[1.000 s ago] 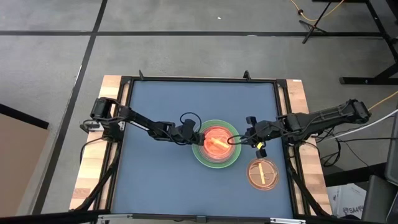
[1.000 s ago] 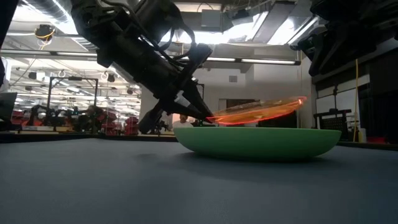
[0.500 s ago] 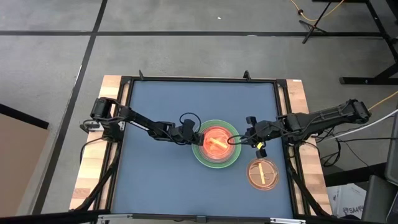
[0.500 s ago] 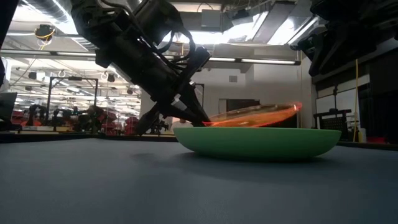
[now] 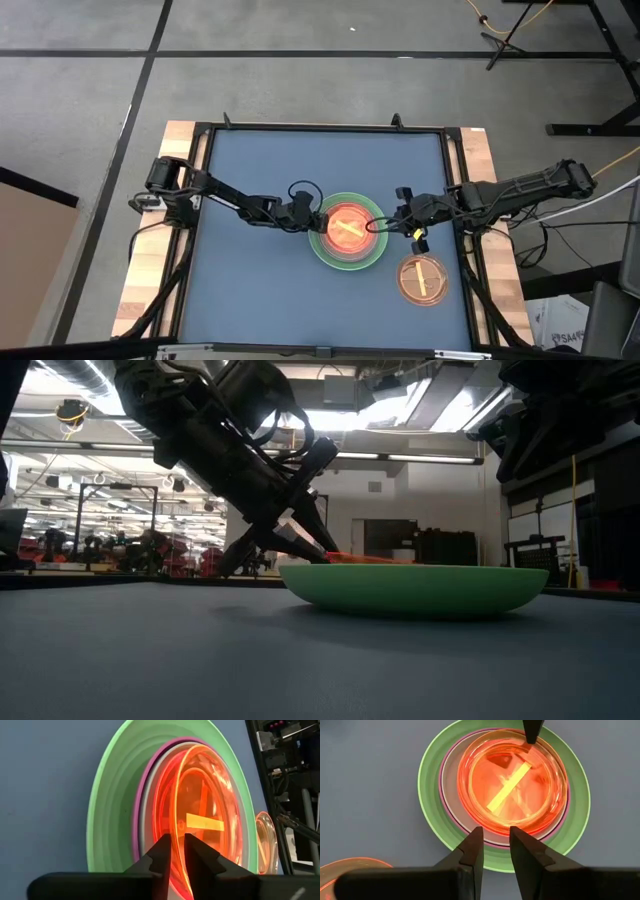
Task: Stack plastic plates
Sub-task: Stack the left light orange plate on top of the light pink plate
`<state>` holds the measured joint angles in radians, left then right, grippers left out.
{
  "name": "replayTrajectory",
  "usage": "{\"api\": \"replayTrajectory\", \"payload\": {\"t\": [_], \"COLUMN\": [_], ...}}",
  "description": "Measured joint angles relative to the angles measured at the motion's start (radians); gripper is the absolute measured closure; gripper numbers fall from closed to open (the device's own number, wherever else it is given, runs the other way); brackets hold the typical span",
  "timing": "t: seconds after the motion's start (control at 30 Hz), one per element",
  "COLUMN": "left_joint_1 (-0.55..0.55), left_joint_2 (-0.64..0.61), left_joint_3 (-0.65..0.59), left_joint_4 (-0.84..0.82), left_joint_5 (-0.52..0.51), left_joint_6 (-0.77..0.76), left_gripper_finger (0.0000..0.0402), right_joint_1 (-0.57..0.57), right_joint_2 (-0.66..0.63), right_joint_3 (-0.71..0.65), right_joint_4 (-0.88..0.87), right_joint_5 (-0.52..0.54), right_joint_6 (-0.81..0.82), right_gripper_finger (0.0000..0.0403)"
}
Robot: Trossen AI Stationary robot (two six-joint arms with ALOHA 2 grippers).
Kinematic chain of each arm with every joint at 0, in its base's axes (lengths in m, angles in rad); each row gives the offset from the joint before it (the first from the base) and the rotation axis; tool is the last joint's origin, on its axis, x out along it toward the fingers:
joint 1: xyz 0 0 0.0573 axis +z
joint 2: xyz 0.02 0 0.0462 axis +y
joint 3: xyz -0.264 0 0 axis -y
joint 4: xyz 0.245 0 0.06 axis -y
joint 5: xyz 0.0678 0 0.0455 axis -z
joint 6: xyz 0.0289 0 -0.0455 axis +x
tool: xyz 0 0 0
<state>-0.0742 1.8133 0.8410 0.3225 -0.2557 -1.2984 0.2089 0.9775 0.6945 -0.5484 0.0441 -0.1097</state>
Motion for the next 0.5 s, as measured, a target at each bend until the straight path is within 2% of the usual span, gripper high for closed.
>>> {"api": "replayTrajectory", "payload": {"t": [0.5], "left_joint_1": [0.0], "left_joint_2": [0.0], "left_joint_3": [0.0], "left_joint_4": [0.0], "left_joint_5": [0.011], "left_joint_6": [0.051], "left_gripper_finger": [0.0344], "right_joint_1": [0.0], "right_joint_2": [0.0], "right_joint_3": [0.0], "right_joint_4": [-0.003], "right_joint_5": [-0.002], "right_joint_6": [0.0], "right_gripper_finger": [0.0317]}}
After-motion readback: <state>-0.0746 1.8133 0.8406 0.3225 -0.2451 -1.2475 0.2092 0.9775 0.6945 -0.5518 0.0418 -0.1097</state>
